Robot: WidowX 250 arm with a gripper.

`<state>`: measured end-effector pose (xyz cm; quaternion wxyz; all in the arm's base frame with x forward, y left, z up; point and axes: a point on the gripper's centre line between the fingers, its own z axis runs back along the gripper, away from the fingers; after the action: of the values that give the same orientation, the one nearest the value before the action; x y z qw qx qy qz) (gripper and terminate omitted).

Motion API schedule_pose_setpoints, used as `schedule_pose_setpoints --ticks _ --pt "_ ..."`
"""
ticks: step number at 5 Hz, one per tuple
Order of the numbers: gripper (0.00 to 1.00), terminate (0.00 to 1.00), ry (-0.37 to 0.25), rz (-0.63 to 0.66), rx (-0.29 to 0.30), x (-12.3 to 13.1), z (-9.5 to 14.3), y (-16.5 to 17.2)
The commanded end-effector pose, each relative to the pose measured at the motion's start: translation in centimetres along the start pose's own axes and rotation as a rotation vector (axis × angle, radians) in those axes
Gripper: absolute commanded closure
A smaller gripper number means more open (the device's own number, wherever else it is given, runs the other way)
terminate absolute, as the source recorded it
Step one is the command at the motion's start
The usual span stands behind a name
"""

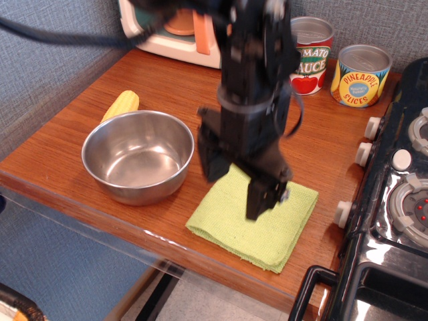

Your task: Move the towel to in front of the cans of sauces.

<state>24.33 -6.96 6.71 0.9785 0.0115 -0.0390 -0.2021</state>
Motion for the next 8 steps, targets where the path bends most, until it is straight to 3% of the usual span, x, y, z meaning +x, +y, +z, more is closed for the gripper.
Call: schedule_pose_setpoints --ticks 1,2,3,4,6,8 --pt "0.0 0.0 -0.035 0.152 0.032 0.0 -5.8 1.3" --pt "0.0 0.0 -0.188 0.205 0.046 0.2 -5.7 2.5" --pt "0.0 0.0 -0.211 0.208 0.015 1.2 -6.3 3.2" --pt "0.0 0.0 -0.185 0.224 0.004 4.0 -7.1 3.9" --pt "0.0 0.0 -0.199 0.212 -0.002 12.3 -7.4 5.1" --pt "0.0 0.0 -0.195 0.22 -0.023 15.1 -6.9 4.5"
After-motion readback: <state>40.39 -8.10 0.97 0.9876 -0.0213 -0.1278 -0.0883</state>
